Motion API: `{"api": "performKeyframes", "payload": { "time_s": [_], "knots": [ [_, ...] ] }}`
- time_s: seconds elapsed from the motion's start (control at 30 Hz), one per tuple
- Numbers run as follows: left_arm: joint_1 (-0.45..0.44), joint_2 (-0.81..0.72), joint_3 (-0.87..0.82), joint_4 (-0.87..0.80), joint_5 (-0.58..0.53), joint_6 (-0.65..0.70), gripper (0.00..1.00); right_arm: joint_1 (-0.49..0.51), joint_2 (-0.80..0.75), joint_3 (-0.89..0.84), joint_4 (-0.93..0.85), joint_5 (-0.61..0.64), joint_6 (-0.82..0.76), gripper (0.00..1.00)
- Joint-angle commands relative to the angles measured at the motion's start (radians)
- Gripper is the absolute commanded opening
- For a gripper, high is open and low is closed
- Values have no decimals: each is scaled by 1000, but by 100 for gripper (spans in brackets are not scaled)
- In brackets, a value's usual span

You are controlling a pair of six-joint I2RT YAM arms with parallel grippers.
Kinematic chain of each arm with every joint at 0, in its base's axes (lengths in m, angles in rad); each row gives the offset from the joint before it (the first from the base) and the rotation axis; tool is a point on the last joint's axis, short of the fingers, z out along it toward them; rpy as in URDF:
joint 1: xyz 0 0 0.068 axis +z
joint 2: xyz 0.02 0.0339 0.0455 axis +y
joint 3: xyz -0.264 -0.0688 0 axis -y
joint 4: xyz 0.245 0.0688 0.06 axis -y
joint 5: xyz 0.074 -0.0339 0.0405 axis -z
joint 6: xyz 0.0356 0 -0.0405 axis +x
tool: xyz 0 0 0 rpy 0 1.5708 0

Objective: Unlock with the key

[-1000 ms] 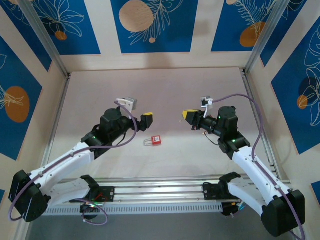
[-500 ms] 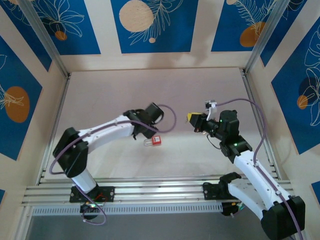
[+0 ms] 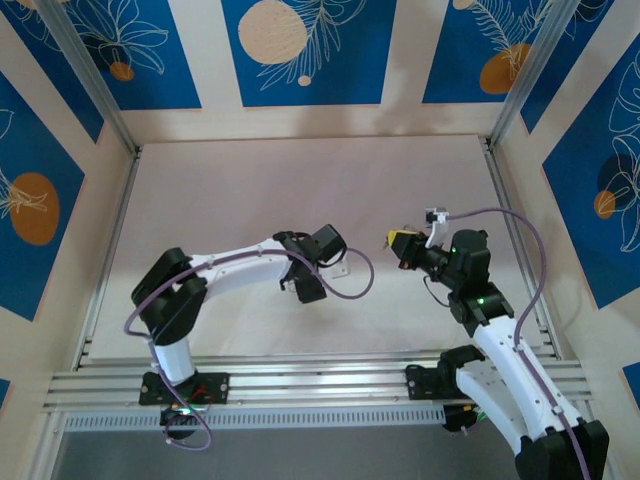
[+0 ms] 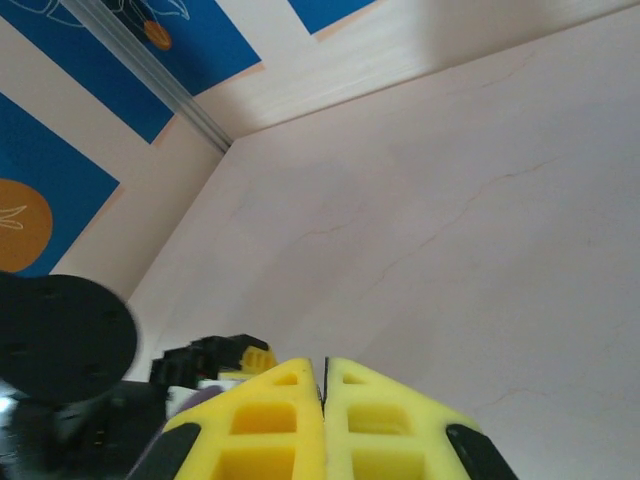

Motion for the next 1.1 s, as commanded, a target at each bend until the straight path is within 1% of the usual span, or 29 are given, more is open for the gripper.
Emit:
{"api": "performKeyframes", "payload": {
  "time_s": [0.0, 0.1, 0.23, 0.33, 0.43, 0.67, 0.83, 0.97, 1.07],
  "knots": [
    [28, 61, 48, -83, 107, 61, 82, -19, -37, -15, -24, -24, -1, 0],
    [45, 87, 67, -93, 151, 63, 82, -32, -40, -14, -29, -38, 0, 0],
    [77, 127, 103, -107, 178, 68, 79, -43, -33, -13, -22, -61, 6, 0],
    [102, 176, 170, -179, 222, 67, 72, -46, -29, -18, -10, -70, 11, 0],
    [115, 231, 242, -270, 240, 66, 68, -53, -29, -24, 1, -76, 14, 0],
    [123, 260, 276, -316, 271, 52, 68, -60, -25, -17, 2, -96, 20, 0],
    [144, 281, 292, -352, 296, 56, 68, -62, -25, -15, -3, -105, 26, 0],
    [144, 291, 302, -348, 278, 69, 67, -63, -29, -11, -6, -106, 28, 0],
    [145, 302, 314, -338, 284, 65, 65, -62, -27, -12, -7, -110, 30, 0]
  ]
}}
